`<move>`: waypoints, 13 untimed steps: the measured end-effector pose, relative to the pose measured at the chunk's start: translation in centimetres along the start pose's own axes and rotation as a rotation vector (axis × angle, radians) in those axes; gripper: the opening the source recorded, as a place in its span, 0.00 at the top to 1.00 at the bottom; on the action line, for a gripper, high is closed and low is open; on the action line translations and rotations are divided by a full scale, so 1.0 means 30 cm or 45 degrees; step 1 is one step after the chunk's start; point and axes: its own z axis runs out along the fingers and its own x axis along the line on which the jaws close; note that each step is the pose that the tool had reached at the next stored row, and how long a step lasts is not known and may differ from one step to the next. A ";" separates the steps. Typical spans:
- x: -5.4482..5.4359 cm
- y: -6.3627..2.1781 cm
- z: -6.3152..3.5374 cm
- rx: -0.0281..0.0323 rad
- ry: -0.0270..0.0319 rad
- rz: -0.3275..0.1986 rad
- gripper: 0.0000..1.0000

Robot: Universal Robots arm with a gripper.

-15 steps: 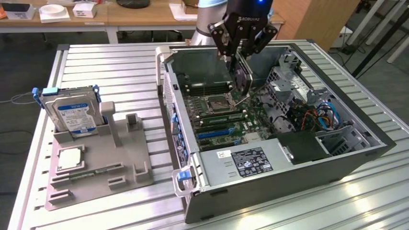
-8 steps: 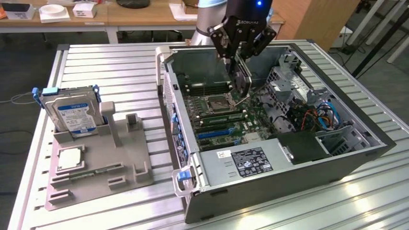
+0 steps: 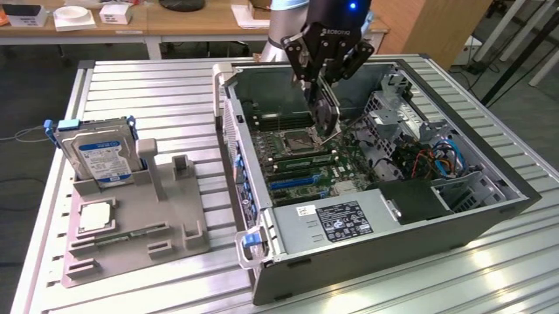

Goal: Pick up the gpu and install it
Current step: 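Pick up the gpu and move the gpu toward the slot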

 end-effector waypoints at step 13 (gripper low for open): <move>-0.021 0.006 0.018 0.0101 0.0111 -0.038 0.71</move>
